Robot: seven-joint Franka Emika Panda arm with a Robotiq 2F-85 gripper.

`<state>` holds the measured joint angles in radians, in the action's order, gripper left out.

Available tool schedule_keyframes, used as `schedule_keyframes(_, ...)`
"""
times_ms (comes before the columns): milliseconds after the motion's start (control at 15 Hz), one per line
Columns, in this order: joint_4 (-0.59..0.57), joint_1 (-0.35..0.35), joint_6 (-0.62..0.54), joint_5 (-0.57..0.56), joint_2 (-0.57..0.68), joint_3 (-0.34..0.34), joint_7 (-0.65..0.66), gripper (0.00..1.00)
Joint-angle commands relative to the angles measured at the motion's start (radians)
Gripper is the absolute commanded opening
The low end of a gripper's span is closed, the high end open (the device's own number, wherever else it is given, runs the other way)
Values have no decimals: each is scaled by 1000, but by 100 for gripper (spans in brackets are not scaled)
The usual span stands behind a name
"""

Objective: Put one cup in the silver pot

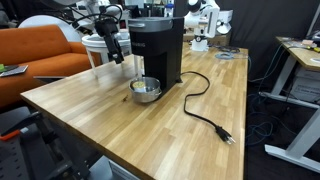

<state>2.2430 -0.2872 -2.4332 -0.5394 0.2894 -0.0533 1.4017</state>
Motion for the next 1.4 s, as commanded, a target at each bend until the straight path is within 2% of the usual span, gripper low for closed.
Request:
schedule_keyframes(0, 58, -7, -70, 103, -66, -55, -46, 100)
schedule_keyframes(267, 153, -20, -146, 308, -165, -157, -146, 100)
schedule_keyframes(467, 236, -28, -148, 482, -269, -211, -243, 100)
schedule_keyframes(933, 397, -43, -43, 732, -533, -226, -440, 100)
schedule_keyframes(1333, 500, -51, 113, 822, -782, -231, -469, 100)
